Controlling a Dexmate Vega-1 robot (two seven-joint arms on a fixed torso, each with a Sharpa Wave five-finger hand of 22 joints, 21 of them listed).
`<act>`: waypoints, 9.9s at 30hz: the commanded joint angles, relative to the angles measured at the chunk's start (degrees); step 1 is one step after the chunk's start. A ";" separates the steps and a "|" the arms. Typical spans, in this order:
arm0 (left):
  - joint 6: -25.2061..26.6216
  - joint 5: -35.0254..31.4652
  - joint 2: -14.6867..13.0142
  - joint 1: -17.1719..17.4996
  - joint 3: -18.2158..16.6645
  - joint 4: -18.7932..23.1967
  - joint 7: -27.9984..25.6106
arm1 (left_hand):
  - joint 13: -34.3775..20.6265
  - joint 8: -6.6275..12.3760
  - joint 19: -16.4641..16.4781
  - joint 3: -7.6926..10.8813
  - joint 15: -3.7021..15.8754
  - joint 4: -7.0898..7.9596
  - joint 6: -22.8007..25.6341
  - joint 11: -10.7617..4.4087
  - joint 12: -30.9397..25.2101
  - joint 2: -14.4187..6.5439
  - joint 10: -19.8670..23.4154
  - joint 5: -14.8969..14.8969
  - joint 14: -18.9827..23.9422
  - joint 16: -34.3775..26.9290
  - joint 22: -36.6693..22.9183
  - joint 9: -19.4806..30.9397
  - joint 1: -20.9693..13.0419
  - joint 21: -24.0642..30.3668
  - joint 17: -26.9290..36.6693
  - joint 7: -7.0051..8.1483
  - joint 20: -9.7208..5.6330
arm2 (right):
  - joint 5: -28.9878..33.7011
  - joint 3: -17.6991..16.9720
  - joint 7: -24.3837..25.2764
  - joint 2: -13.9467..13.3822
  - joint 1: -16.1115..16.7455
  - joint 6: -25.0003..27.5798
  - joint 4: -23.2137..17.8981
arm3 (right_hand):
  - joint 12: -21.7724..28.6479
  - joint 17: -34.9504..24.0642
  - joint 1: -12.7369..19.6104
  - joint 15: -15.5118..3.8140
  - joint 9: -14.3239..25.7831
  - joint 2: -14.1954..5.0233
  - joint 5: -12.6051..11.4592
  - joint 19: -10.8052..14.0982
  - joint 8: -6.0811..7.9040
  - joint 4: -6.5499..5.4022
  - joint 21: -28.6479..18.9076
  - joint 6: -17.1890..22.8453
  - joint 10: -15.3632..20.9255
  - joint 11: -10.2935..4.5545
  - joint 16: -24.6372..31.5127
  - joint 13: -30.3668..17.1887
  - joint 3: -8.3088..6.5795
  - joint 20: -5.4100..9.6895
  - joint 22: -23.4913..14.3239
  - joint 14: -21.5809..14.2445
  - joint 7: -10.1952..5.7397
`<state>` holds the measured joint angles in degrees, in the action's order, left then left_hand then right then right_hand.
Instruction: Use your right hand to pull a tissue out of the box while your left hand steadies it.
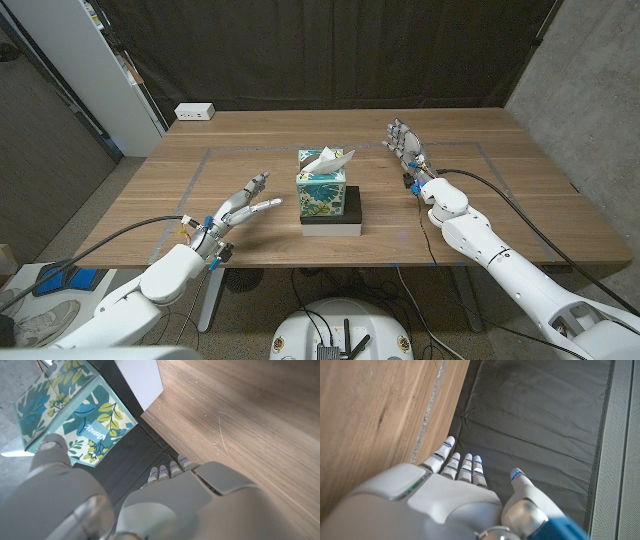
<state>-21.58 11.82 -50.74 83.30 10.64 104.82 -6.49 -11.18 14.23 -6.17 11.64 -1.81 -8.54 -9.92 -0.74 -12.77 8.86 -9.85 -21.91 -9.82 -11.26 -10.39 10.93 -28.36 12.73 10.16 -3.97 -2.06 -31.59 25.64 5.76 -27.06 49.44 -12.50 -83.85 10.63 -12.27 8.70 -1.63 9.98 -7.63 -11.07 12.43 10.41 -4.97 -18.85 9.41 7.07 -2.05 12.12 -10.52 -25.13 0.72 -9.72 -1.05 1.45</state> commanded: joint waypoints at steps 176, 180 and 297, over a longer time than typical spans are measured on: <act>1.68 15.79 -11.48 -17.67 1.51 4.89 24.05 | -2.01 17.71 34.33 5.09 9.42 -0.87 17.09 -1.31 -1.53 -13.43 26.42 10.77 34.03 -1.74 0.46 1.01 -32.88 2.35 0.51 0.82 0.10 | 1.90 -2.38 4.76 -4.40 6.05 2.11 -9.58 | 0.34 0.07 -1.44 -0.39 0.17 -0.52 -0.26 3.12 0.38 1.01 2.90 0.56 0.74 1.13 0.36 -0.34 -0.54 -0.91 -0.20 -1.37 0.95; 1.46 15.92 -11.15 -17.87 1.66 4.63 24.43 | -2.06 17.63 34.17 5.03 9.45 -0.82 16.98 -1.25 -1.44 -13.50 26.32 10.78 33.90 -1.66 0.46 1.01 -32.82 2.17 0.53 0.91 -0.05 | 2.02 -2.56 5.06 -4.64 6.47 2.07 -10.21 | 0.34 0.10 -1.32 -0.36 0.17 -0.56 -0.27 3.09 0.37 1.16 3.00 0.54 0.73 1.08 0.35 -0.34 -0.57 -0.87 -0.20 -1.35 0.97; 1.46 15.73 -7.82 -23.12 6.30 1.01 27.30 | -2.92 17.01 33.88 4.37 9.97 -0.80 17.33 -1.90 -0.53 -14.32 26.31 10.78 33.47 -0.74 0.37 1.17 -32.69 -0.14 0.47 1.32 -0.92 | 9.85 -13.55 19.27 -7.39 38.48 3.48 -40.08 | 0.48 -0.20 -1.97 0.30 0.16 -1.20 -0.07 3.02 0.35 1.53 5.35 0.98 1.59 3.33 0.38 -0.38 -0.22 -0.27 -0.25 -0.76 2.63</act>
<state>-19.80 27.51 -59.07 61.07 16.14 106.55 20.24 -14.01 31.26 24.06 16.22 2.37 -9.35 7.16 -2.35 -13.47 -4.94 16.14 -10.63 23.64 -12.07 -9.74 11.88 -61.28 12.61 10.52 -2.87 1.41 -20.10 12.54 24.58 -34.16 87.59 -13.25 -120.09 11.03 -12.22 6.73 -1.84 9.98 -6.87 -11.07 14.87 10.41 -3.32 -13.54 9.92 8.52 0.85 12.12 -10.78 -25.05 0.72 -9.72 -1.87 3.63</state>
